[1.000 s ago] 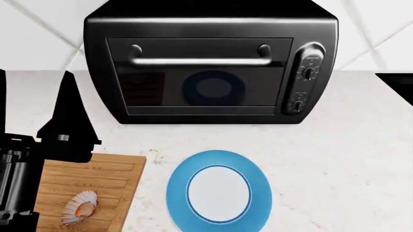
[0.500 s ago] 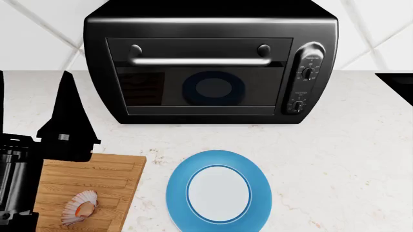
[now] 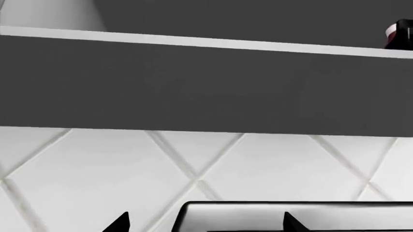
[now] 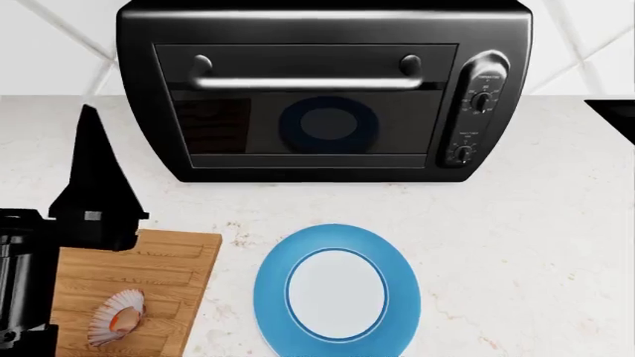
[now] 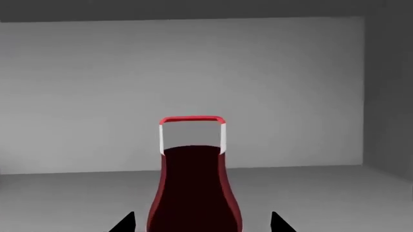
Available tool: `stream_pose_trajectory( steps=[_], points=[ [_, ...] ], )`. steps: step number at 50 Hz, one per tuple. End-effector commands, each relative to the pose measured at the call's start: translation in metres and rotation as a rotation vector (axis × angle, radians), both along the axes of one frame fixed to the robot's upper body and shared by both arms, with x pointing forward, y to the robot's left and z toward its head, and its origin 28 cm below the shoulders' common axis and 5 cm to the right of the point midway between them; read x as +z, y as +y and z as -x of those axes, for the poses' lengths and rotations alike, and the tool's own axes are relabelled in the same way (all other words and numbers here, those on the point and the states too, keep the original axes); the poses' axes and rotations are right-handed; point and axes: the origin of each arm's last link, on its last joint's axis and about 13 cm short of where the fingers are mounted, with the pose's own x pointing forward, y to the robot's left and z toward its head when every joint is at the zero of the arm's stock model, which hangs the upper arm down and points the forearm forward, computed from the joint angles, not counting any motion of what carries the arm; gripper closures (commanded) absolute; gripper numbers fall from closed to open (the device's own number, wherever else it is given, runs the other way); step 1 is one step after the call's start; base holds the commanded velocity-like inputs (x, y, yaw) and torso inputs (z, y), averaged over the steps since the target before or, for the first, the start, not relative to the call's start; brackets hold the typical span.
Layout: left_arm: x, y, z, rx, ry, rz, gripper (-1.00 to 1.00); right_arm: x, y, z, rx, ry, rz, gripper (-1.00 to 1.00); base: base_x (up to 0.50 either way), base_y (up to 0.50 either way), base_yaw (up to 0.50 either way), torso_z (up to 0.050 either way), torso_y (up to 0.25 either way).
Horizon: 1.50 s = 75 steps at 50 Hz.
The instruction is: Pick the scallop from the plate and place it on the cutting board. Then pick the condiment bottle from the cabinet and place it next to the cutting board.
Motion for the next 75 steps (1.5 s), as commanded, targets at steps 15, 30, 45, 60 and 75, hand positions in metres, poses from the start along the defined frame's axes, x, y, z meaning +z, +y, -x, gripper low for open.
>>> stream_pose_trajectory(
  steps=[15, 30, 45, 60, 75],
  points=[
    [-0.001, 0.0, 0.008, 0.004, -0.037, 0.009, -1.0, -0.059, 0.009, -0.046, 0.047, 0.204, -0.022, 1.0, 0.0, 0.0, 0.0, 0.0, -0.008],
    [0.0, 0.004, -0.003, -0.017, -0.06, 0.048, -1.0, -0.023, -0.003, -0.017, 0.025, 0.14, 0.03, 1.0, 0.0, 0.0, 0.0, -0.001, 0.021],
    [0.0, 0.002, 0.004, -0.025, -0.05, 0.041, -1.0, -0.009, 0.001, -0.018, 0.047, -0.051, 0.072, 1.0, 0.0, 0.0, 0.0, -0.013, 0.2],
    [0.001, 0.002, 0.003, 0.007, -0.049, 0.023, -1.0, 0.011, 0.002, -0.008, 0.149, -0.246, 0.082, 1.0, 0.0, 0.0, 0.0, 0.0, 0.0],
    [-0.002, 0.0, 0.001, -0.007, -0.044, 0.012, -1.0, 0.025, 0.007, 0.029, 0.258, -0.346, 0.068, 1.0, 0.0, 0.0, 0.0, 0.0, 0.0]
  ],
)
